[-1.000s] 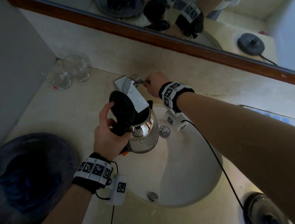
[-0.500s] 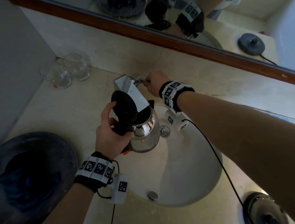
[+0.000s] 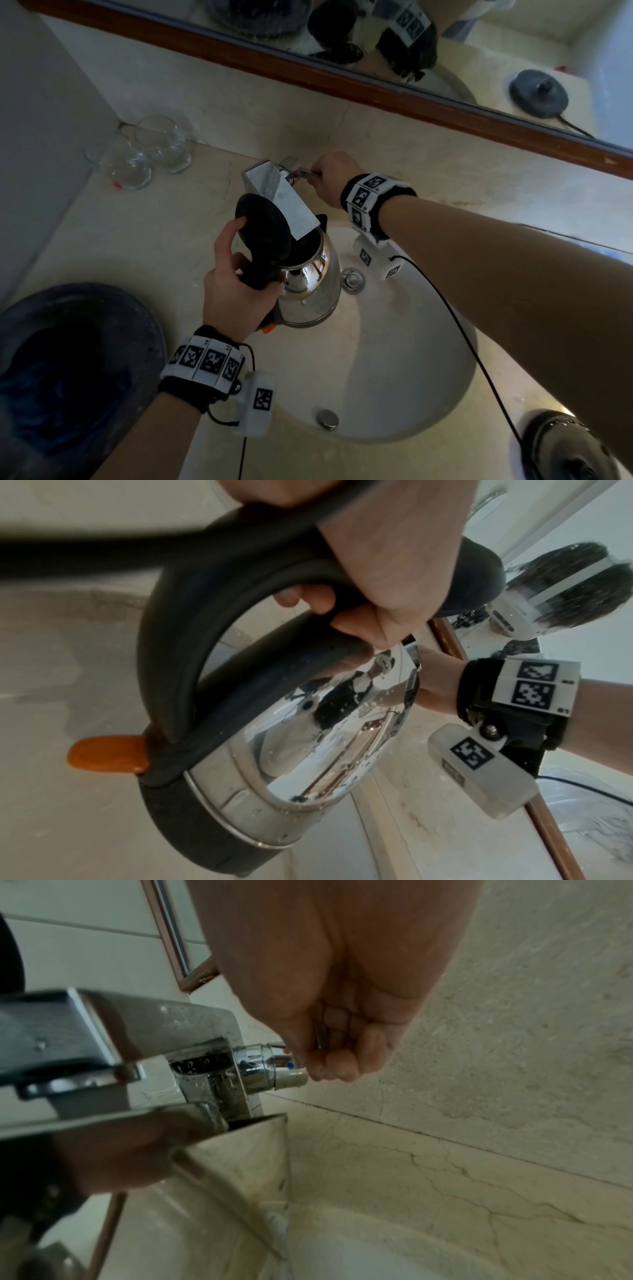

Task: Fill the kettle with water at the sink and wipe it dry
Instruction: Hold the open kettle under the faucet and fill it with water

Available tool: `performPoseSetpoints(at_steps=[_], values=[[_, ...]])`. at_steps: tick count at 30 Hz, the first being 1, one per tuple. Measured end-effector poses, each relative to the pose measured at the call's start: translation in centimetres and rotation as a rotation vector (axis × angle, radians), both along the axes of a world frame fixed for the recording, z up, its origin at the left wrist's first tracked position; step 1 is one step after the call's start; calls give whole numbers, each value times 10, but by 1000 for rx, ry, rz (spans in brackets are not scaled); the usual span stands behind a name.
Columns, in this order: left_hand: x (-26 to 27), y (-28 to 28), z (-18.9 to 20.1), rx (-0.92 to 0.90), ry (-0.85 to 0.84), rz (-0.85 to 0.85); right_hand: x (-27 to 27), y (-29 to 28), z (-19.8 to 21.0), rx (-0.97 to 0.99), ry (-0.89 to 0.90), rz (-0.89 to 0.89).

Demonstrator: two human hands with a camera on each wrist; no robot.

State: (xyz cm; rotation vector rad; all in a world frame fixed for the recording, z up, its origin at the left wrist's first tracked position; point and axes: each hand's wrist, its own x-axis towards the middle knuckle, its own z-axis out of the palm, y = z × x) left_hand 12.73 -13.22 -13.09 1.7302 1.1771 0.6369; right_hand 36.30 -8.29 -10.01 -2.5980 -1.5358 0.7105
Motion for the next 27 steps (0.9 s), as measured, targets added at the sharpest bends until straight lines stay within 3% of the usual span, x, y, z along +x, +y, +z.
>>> performPoseSetpoints(at_steps=[27], values=[[3,0,-1,14,7,-5,1,1,-2,4,3,9]])
